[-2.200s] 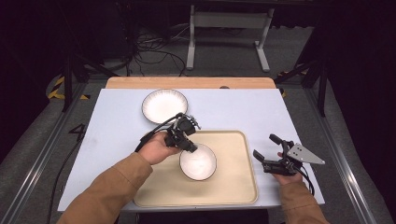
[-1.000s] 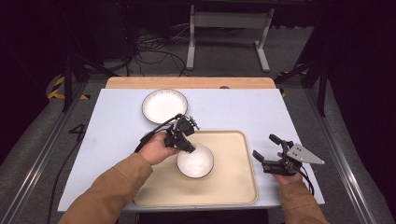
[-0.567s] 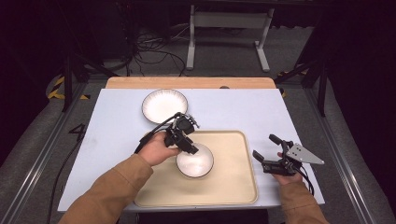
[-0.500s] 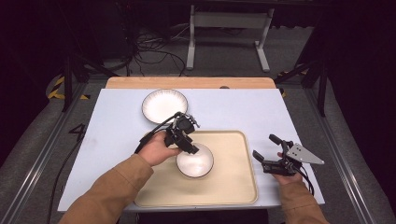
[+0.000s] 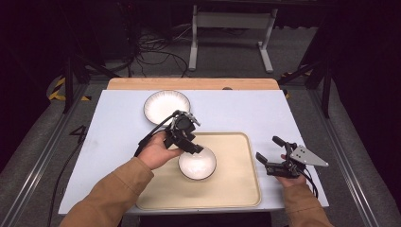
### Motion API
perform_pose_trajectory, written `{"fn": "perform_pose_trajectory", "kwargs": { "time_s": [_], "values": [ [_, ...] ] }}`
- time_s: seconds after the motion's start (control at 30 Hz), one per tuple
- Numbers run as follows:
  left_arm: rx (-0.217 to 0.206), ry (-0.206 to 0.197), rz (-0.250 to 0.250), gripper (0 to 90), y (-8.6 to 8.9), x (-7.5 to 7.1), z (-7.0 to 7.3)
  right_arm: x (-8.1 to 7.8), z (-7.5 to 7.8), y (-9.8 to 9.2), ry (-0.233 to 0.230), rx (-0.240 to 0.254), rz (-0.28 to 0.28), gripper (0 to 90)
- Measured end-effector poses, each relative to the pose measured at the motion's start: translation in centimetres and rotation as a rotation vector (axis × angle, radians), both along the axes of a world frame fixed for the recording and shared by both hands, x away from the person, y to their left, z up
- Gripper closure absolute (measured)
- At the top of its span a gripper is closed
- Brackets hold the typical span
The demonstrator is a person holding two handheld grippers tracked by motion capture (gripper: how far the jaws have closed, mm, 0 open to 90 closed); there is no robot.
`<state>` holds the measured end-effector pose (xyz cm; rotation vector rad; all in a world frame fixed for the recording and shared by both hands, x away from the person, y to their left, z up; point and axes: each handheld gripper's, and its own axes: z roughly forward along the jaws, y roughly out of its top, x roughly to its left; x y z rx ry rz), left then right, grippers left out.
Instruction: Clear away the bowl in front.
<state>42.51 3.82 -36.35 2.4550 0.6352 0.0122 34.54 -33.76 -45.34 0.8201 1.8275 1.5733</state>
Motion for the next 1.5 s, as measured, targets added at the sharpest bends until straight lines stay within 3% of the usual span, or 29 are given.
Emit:
{"fn": "perform_pose_trajectory", "kwargs": {
  "time_s": [0.43, 0.53, 0.77, 0.9, 1.07, 1.23, 1.27, 1.5],
  "values": [
    [-0.105, -0.078, 0.002, 39.2, 1.3, -1.4, 1.4, 0.1, 0.0, -0.1, 0.006, -0.001, 0.009, 7.8],
    [-0.152, -0.092, 0.01, 39.1, 1.9, -1.9, 1.6, 0.1, 0.0, -0.1, 0.014, 0.003, 0.008, 7.9],
    [-0.263, -0.168, 0.031, 36.3, 3.7, -3.3, 2.1, 0.2, -0.1, -0.2, 0.023, 0.011, 0.02, 7.9],
    [-0.293, -0.214, 0.041, 35.1, 4.5, -4.2, 2.0, 0.2, -0.1, -0.2, 0.027, 0.007, 0.034, 7.8],
    [-0.36, -0.269, 0.059, 32.3, 5.8, -5.3, 1.7, 0.2, -0.1, -0.2, 0.032, 0.013, 0.042, 7.8],
    [-0.402, -0.295, 0.072, 28.3, 6.9, -6.0, 1.6, 0.3, -0.1, -0.3, 0.034, 0.021, 0.051, 7.8],
    [-0.429, -0.319, 0.076, 27.4, 7.5, -6.4, 1.3, 0.3, -0.1, -0.3, 0.035, 0.024, 0.052, 7.8],
    [-0.473, -0.369, 0.115, 21.9, 9.4, -7.3, 0.3, 0.3, -0.1, -0.4, 0.041, 0.036, 0.059, 7.9]
  ]
}}
